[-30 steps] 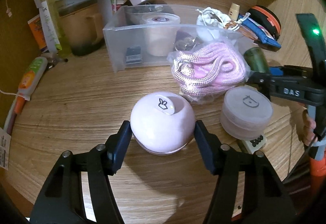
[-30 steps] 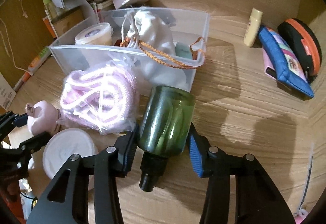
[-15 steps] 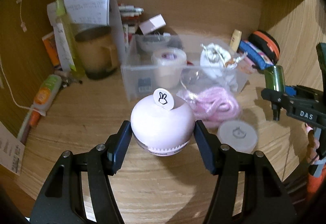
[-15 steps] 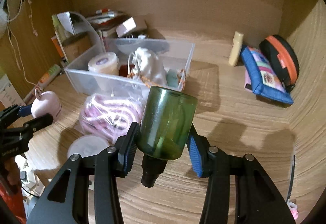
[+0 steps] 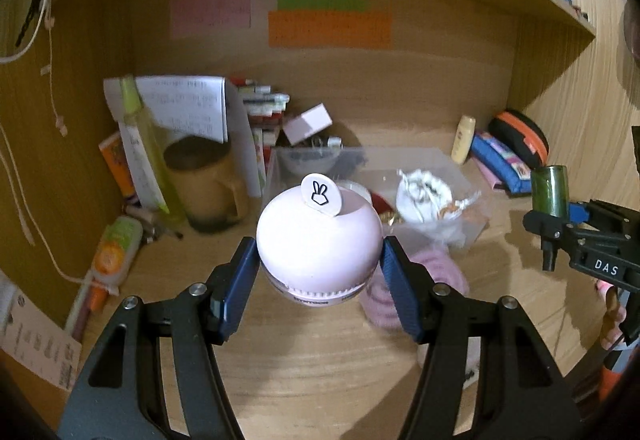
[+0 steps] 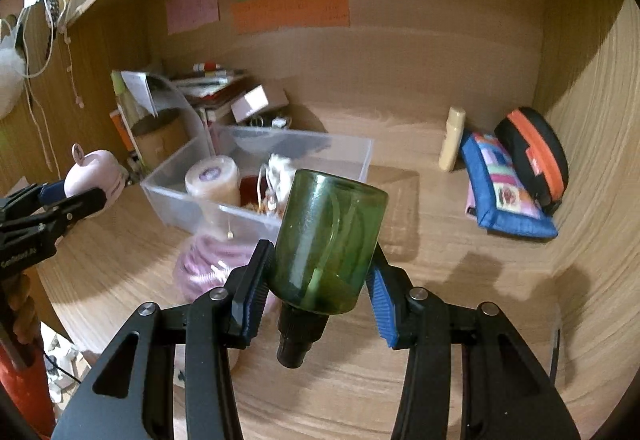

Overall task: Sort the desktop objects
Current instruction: 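Carry the pink container and green bottle over the clear plastic box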

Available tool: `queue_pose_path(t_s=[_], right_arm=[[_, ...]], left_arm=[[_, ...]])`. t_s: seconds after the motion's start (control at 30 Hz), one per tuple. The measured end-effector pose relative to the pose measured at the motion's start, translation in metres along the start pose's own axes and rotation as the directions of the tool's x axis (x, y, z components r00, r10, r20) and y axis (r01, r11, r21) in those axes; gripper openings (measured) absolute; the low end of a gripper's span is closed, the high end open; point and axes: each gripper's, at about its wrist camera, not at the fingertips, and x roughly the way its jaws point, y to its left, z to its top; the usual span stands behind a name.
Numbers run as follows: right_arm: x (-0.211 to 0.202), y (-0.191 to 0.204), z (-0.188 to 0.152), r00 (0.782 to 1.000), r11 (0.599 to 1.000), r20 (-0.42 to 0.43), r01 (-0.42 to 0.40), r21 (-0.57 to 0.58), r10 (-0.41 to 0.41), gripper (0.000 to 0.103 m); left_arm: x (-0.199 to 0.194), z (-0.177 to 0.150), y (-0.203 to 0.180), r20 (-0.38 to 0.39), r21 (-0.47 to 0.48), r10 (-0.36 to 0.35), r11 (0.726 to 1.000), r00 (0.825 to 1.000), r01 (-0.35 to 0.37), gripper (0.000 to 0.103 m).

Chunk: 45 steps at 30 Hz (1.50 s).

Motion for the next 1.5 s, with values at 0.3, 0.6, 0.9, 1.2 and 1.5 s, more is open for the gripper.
queue_pose_path(t_s=[0.3, 0.6, 0.9, 1.2, 1.5], right_arm=[[0.004, -0.002, 0.024, 0.999, 1.0, 0.039, 0.001, 0.001, -0.001, 0.042], [0.026, 0.005, 0.044, 0.999, 0.999, 0.039, -0.034, 0.003, 0.033, 0.042], [0.065, 0.04, 0.06, 0.993, 0.992, -0.014, -0.118, -0.052, 0.117, 0.042], [0.107, 0.062, 0.058, 0.987, 0.988, -0.089, -0.138, -0.065, 0.132, 0.042], [0.128, 0.062, 0.052, 0.985, 0.99, -0.133, -0.123, -0.072, 0.112, 0.042]], left_arm=[[0.019, 0.027, 0.018, 0.004, -0.029, -0.021, 0.999, 1.0, 0.021, 0.062], [0.05, 0.041, 0.027, -0.033, -0.06, -0.046, 0.997, 0.998, 0.044, 0.062], [0.072, 0.055, 0.021, -0.04, -0.032, -0.055, 0.998, 0.998, 0.054, 0.062], [0.097, 0.046, 0.032, -0.092, -0.021, -0.026, 0.999, 0.995, 0.024, 0.062], [0.114, 0.038, 0.036, -0.119, -0.01, -0.041, 0.999, 0.992, 0.04, 0.062]])
